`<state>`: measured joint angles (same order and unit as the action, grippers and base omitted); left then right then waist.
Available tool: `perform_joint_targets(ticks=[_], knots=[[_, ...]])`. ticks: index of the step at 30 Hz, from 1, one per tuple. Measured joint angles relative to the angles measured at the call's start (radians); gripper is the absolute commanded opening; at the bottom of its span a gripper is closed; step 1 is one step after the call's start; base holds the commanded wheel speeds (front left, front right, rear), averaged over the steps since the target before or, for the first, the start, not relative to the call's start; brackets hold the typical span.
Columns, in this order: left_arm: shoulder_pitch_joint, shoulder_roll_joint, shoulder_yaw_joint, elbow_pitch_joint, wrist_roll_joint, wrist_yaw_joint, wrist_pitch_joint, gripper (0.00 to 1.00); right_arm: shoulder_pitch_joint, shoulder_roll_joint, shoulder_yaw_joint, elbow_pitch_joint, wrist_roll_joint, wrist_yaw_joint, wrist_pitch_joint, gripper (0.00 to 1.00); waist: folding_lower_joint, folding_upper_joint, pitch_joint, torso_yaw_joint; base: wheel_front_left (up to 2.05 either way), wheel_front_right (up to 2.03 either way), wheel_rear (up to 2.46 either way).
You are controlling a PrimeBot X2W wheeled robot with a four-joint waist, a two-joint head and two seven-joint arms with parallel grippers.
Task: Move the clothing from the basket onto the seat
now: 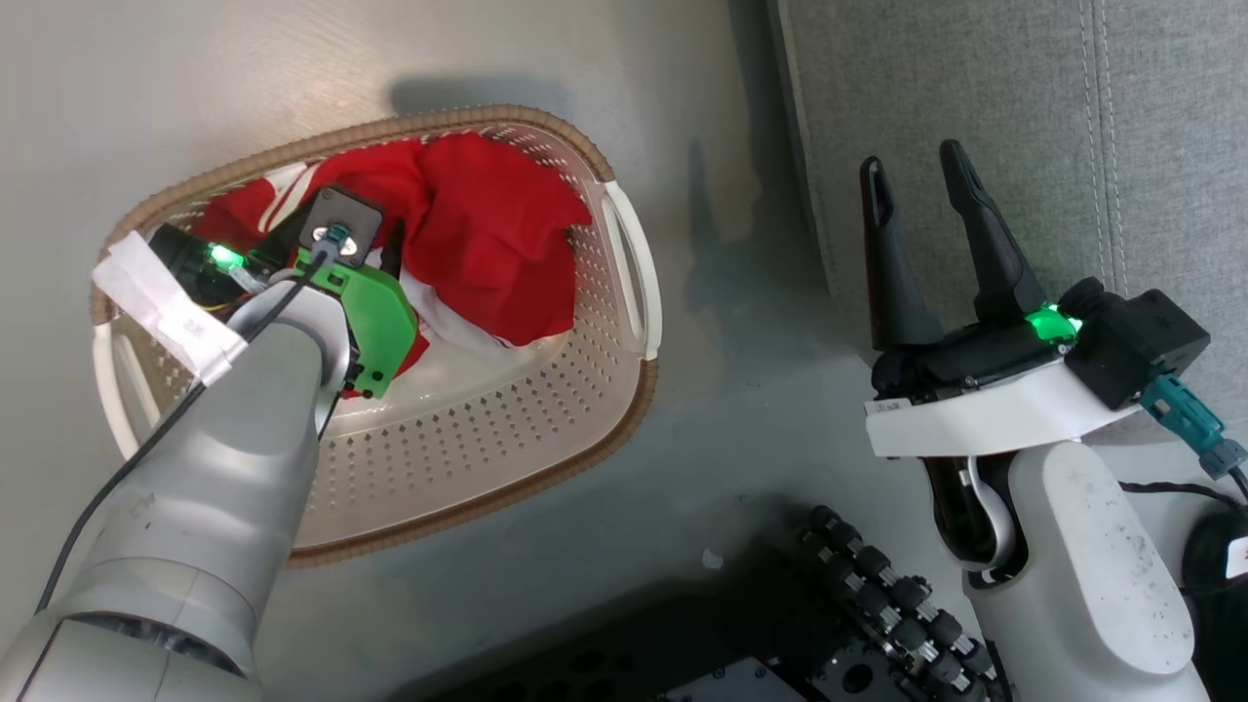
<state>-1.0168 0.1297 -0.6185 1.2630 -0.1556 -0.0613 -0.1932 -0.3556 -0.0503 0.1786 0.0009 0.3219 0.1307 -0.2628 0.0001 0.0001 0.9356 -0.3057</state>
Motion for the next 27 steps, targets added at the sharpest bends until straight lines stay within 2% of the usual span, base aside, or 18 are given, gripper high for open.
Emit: perform_joint_targets(ticks=[11,23,24,25,26,27], knots=[[-0.039,-0.003,0.038,0.013,-0.065,0.010,0.034,1.00,-0.015,0.000,0.017,-0.005,0.020,0.000,0.000,1.00,0.0000,0.0000,0.059,-0.031,0.00,0.00,0.00],[-0.040,0.005,0.044,0.022,-0.092,0.059,0.148,1.00,-0.017,0.000,0.026,-0.012,0.027,0.000,0.000,1.00,0.0000,0.0000,0.084,-0.052,0.00,0.00,0.00],[-0.039,0.007,0.045,0.022,-0.095,0.063,0.167,0.95,-0.017,0.000,0.027,-0.013,0.027,0.000,0.000,1.00,0.0000,0.0000,0.085,-0.053,0.00,0.00,0.00],[-0.038,0.010,0.043,0.023,-0.097,0.071,0.175,0.80,-0.018,0.000,0.027,-0.014,0.027,0.000,0.000,1.00,0.0000,0.0000,0.086,-0.054,0.00,0.00,0.00],[-0.038,0.012,0.042,0.023,-0.097,0.076,0.186,0.47,-0.018,0.000,0.027,-0.015,0.028,0.000,0.000,1.00,-0.0001,0.0000,0.087,-0.055,0.00,0.00,0.00],[-0.037,0.013,0.046,0.023,-0.101,0.078,0.198,0.36,-0.018,0.000,0.027,-0.016,0.028,0.000,0.000,1.00,0.0000,-0.0001,0.088,-0.057,0.00,0.00,0.00]])
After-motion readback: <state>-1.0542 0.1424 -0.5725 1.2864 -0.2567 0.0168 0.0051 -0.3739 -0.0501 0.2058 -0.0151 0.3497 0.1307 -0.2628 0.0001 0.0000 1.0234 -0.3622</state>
